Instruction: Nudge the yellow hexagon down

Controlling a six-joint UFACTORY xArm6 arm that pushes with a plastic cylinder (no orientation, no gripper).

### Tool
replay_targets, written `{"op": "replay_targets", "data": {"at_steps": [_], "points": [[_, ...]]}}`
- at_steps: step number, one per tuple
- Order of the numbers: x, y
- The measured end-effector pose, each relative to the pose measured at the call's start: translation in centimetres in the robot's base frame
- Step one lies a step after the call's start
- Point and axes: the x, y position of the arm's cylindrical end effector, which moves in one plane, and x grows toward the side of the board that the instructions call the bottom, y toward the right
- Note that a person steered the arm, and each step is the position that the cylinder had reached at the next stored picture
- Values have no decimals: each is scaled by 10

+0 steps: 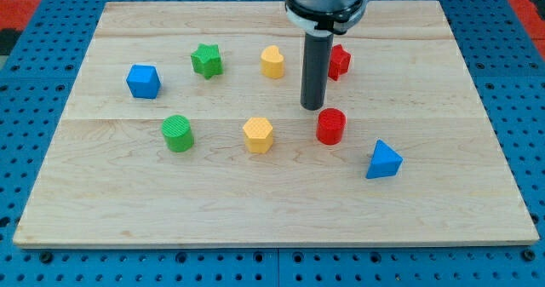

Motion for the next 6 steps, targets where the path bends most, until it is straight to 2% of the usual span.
{"op": "replay_targets", "data": {"at_steps": [2, 4, 5, 6], "points": [[31, 37], [31, 35], [9, 9], [3, -43]]}}
